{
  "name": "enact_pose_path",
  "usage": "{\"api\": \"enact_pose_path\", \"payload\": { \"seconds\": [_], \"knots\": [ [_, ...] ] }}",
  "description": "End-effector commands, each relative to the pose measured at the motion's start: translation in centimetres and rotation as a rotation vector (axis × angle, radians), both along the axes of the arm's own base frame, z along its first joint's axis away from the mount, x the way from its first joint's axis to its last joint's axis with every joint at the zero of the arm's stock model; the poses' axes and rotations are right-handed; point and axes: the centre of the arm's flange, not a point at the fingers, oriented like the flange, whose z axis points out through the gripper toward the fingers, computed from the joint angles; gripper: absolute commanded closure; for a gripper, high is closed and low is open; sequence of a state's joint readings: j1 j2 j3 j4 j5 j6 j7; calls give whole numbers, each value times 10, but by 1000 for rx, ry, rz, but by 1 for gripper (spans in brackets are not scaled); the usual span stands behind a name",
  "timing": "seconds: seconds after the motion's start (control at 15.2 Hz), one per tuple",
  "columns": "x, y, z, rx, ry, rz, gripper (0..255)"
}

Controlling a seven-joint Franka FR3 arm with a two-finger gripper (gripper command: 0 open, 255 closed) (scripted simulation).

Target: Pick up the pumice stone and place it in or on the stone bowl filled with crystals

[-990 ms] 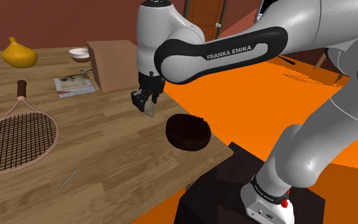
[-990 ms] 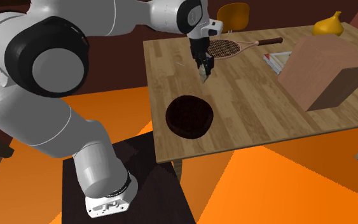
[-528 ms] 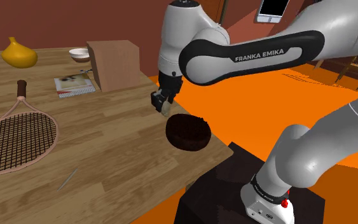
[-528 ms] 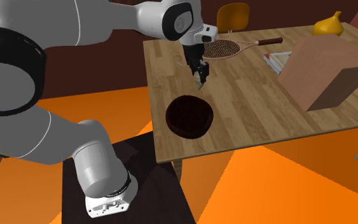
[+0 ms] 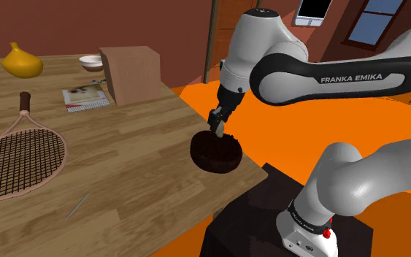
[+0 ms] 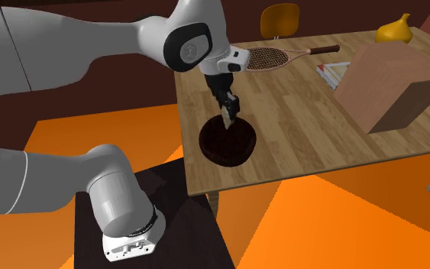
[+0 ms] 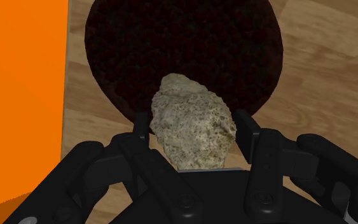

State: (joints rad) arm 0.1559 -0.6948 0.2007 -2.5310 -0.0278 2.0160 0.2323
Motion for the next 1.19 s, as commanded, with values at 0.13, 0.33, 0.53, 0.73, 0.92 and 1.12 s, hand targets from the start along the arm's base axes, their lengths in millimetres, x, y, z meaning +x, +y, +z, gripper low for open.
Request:
{"api": "enact_pose_path", "payload": {
  "seconds": [0.13,0.33,0.53,0.73,0.92,1.12],
  "knots": [
    [-8,-6,-20,1,1,1,255],
    [-8,-6,-36,1,1,1,255],
    [-8,-6,-52,1,1,1,255],
    [-8,-6,-66,1,1,1,255],
    [-8,-6,-66,1,1,1,255],
    [-8,-6,-66,1,1,1,255]
  ]
}}
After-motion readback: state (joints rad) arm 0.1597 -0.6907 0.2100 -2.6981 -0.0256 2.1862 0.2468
